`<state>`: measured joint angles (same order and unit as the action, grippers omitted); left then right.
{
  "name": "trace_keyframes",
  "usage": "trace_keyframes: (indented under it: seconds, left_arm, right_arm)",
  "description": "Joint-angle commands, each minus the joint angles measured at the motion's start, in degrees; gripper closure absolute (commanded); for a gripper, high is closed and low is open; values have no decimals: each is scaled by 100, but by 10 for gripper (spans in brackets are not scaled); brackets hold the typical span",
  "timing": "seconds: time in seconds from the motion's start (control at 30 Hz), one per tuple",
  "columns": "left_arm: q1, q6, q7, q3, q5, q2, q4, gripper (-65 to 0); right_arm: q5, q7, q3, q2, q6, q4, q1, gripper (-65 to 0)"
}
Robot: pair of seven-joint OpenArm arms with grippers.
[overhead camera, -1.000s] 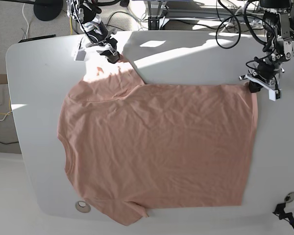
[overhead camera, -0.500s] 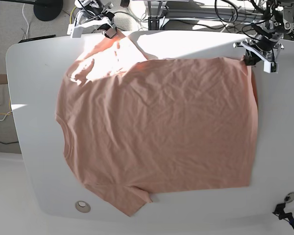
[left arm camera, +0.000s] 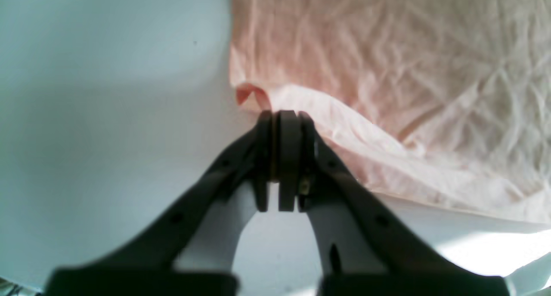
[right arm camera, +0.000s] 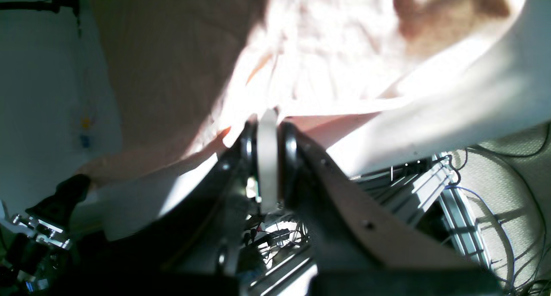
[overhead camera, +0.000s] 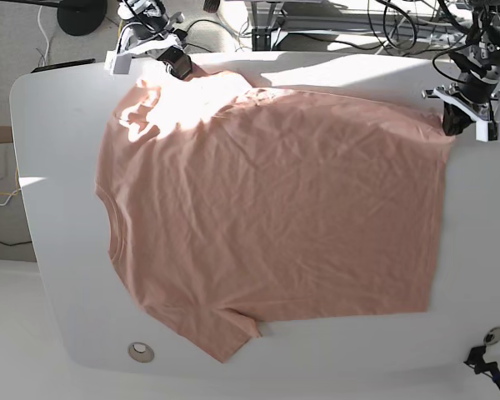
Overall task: Fold the T-shirt properly
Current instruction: 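Pinch the shoulder edges with both grippers and lift slightly, then drag the held shoulder edges toward the hem with both grippers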
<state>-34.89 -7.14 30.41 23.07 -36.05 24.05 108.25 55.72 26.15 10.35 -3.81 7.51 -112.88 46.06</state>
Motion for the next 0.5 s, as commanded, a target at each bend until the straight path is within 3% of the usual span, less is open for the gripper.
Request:
trace_keyframes:
  seconds: [0.0,0.17,0.37,0.47]
  left_arm:
    - [118,-3,-136,-26,-21,69,81,0]
    - [777,6,-118,-369,-3,78,63,0]
    - [1815,6,945,-597,366,-27,-33,0]
    - [2193,6,1033,-632,586,-98,-262,0]
  right_arm:
    - [67,-61,51,-36,142,-119,-83,0]
    - [67,-53,51,-282,133,-92,-795,0]
    - [41,-44,51,-291,106,-66,-1674,0]
    - [58,-44,33,-388,106,119,-2044,0]
